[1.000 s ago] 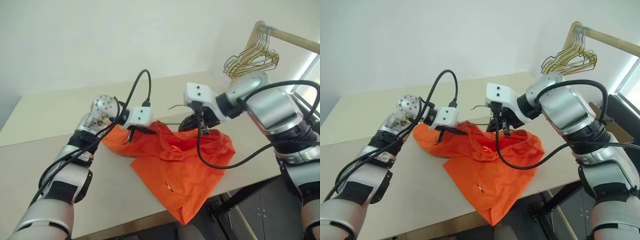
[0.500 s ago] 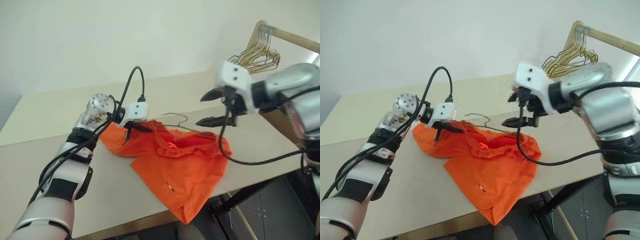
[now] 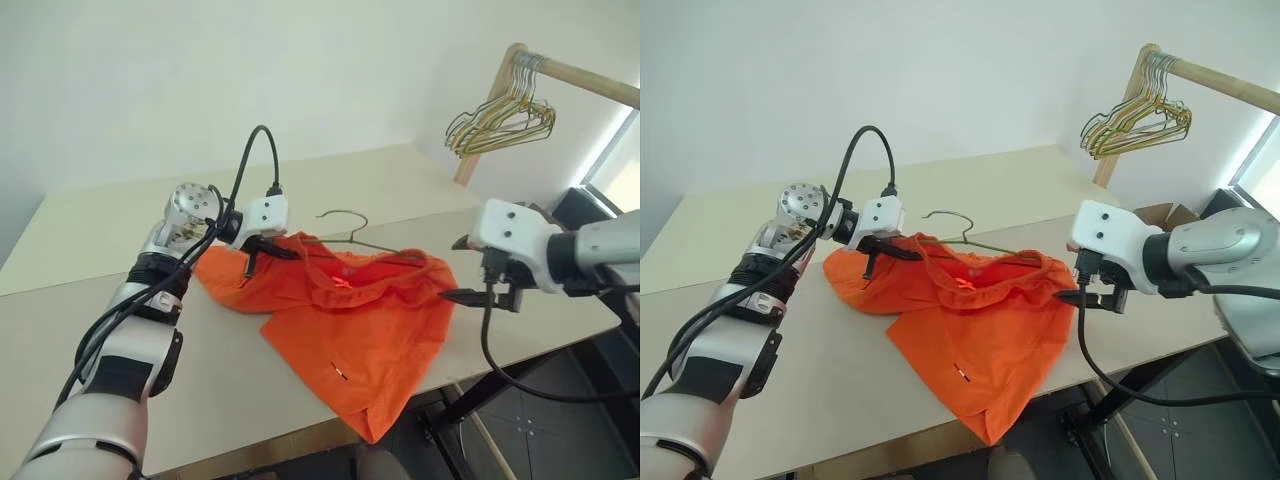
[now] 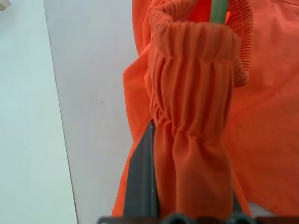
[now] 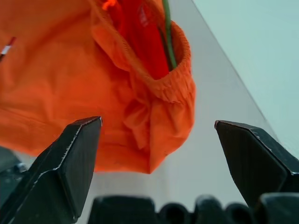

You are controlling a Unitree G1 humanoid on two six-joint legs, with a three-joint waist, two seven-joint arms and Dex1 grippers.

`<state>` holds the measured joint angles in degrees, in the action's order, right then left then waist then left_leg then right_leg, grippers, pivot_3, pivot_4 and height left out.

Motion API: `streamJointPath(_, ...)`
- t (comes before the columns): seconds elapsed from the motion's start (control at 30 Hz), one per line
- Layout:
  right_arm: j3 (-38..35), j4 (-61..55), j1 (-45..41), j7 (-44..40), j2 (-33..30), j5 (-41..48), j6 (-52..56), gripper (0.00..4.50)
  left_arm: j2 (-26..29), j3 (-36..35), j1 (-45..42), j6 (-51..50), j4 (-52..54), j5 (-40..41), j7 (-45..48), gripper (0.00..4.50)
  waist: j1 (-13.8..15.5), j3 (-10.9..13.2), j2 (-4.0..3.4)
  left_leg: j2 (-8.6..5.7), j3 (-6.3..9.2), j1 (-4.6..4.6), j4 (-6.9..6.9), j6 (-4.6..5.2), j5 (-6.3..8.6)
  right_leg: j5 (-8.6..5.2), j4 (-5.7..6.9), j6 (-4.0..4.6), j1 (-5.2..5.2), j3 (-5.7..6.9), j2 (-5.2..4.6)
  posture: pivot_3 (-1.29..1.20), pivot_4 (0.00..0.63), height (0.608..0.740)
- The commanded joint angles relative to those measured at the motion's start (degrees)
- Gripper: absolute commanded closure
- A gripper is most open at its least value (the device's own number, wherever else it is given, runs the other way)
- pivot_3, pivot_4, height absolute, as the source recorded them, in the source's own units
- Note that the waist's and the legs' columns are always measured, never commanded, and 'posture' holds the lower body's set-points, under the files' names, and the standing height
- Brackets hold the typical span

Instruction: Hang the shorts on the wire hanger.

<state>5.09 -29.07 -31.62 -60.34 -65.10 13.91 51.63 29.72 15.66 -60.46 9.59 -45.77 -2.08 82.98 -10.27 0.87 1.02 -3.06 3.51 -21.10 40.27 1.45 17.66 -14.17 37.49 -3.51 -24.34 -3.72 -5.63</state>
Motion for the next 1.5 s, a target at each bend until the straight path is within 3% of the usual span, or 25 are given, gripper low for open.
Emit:
streamJointPath(0.03,3.67,3.05,-2.16,4.18,1.86,-4.57,-2.56,0.01,0.65,-1.95,-2.17,-0.26,1.45,1.42,0.29,4.50,0.12,0.00,0.00,-0.01,0.00,-0.01,0.00,0.00,0.00,0.00,-0.01,0.00,-0.01,0.00,-0.01,-0.17,0.000,0.740)
streamJointPath(0.53,16.88,21.41,-12.08,4.36,13.41,-14.00,-11.45,0.01,1.11,-3.27,-0.89,-0.84,4.32,2.65,1.43,4.50,0.35,0.00,-0.01,-0.03,0.01,-0.07,0.01,0.00,0.00,0.00,0.06,0.00,-0.05,0.03,0.04,-0.13,0.000,0.740)
streamJointPath(0.63,16.67,23.61,-12.91,3.76,14.42,-14.61,-12.12,0.58,1.30,-3.27,-0.68,-0.77,4.61,2.78,1.40,4.50,0.37,0.00,-0.01,-0.03,0.01,-0.08,0.01,0.00,-0.01,0.00,0.08,0.00,-0.05,0.03,0.04,-0.13,0.000,0.740)
streamJointPath(1.0,11.78,16.21,-12.17,-4.09,12.23,-8.38,-9.81,4.44,1.82,-2.17,-0.32,1.32,4.17,1.45,0.69,4.50,0.45,0.01,-0.01,-0.02,0.02,-0.07,0.02,0.00,0.00,0.00,0.07,0.00,-0.05,0.04,0.07,-0.14,0.000,0.740)
streamJointPath(1.3,9.81,12.84,-10.83,-7.28,12.04,-3.87,-5.54,4.48,0.95,-2.52,-1.46,4.62,2.15,2.45,2.31,4.50,0.54,0.01,-0.01,-0.02,0.02,-0.07,0.03,0.00,0.00,0.00,0.04,0.00,-0.04,0.05,0.06,-0.16,0.000,0.740)
streamJointPath(1.33,9.53,12.57,-10.76,-7.55,12.00,-3.30,-4.66,4.50,0.87,-2.99,-1.54,4.97,2.02,3.44,3.51,3.95,0.50,0.01,-0.01,-0.02,0.02,-0.07,0.03,0.00,0.00,0.00,0.04,0.00,-0.04,0.05,0.06,-0.16,0.000,0.740)
streamJointPath(1.5,8.05,10.70,-9.81,-7.60,11.49,-0.77,-1.18,4.50,0.22,-4.97,-2.37,4.55,1.62,6.36,6.73,2.53,0.29,0.01,-0.01,-0.02,0.02,-0.07,0.03,0.01,0.00,0.00,0.04,0.00,-0.05,0.05,0.04,-0.16,0.000,0.740)
